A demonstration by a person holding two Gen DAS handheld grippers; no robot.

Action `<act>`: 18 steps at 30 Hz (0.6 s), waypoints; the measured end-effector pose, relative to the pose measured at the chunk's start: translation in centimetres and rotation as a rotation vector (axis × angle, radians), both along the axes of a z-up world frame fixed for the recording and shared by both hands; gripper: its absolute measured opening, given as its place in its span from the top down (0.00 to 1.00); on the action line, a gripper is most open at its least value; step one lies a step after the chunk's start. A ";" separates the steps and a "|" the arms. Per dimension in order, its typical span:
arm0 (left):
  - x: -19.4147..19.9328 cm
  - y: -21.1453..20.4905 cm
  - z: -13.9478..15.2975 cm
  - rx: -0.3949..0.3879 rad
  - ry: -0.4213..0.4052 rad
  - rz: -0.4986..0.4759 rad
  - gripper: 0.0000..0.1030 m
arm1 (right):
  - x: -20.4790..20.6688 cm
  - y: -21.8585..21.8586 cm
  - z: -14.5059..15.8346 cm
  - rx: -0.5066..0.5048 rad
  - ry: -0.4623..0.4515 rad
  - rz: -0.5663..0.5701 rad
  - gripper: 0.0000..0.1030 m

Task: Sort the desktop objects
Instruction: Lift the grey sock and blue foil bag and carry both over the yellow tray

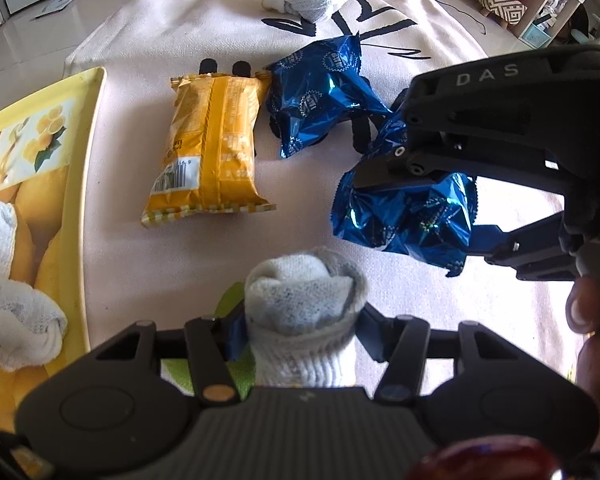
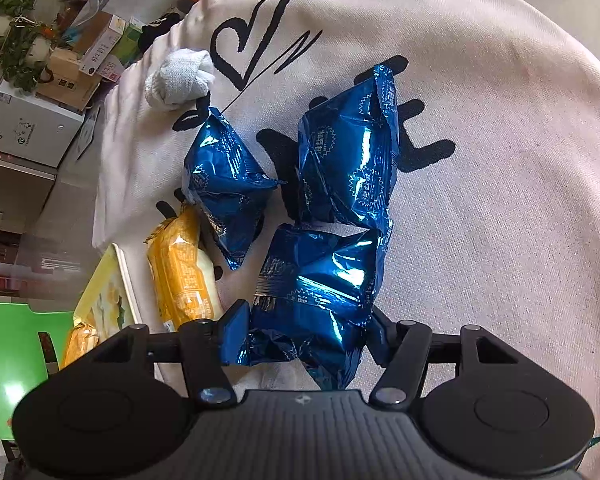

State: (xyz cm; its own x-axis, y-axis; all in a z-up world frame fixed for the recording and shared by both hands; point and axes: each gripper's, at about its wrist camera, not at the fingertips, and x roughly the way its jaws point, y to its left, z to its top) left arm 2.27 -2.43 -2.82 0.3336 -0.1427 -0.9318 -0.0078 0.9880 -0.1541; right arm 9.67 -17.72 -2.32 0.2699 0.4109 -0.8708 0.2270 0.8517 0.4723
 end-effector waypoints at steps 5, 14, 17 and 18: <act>0.1 -0.4 0.0 0.002 -0.002 -0.006 0.49 | -0.2 -0.1 0.3 0.001 -0.003 0.003 0.41; 0.5 0.0 0.1 0.004 -0.013 -0.006 0.49 | -0.4 0.0 0.7 -0.002 -0.012 0.003 0.41; 0.6 0.1 0.2 0.005 -0.019 -0.004 0.49 | -0.4 0.0 1.1 0.006 -0.022 0.004 0.41; 0.5 0.1 0.3 0.005 -0.022 -0.004 0.49 | -0.5 0.0 1.3 0.008 -0.026 0.006 0.41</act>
State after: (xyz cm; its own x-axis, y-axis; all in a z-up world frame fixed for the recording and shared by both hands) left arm 2.81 -2.32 -2.48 0.3532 -0.1395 -0.9251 -0.0005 0.9888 -0.1493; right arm 9.18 -17.67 -1.06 0.2902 0.4196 -0.8601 0.2091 0.8493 0.4848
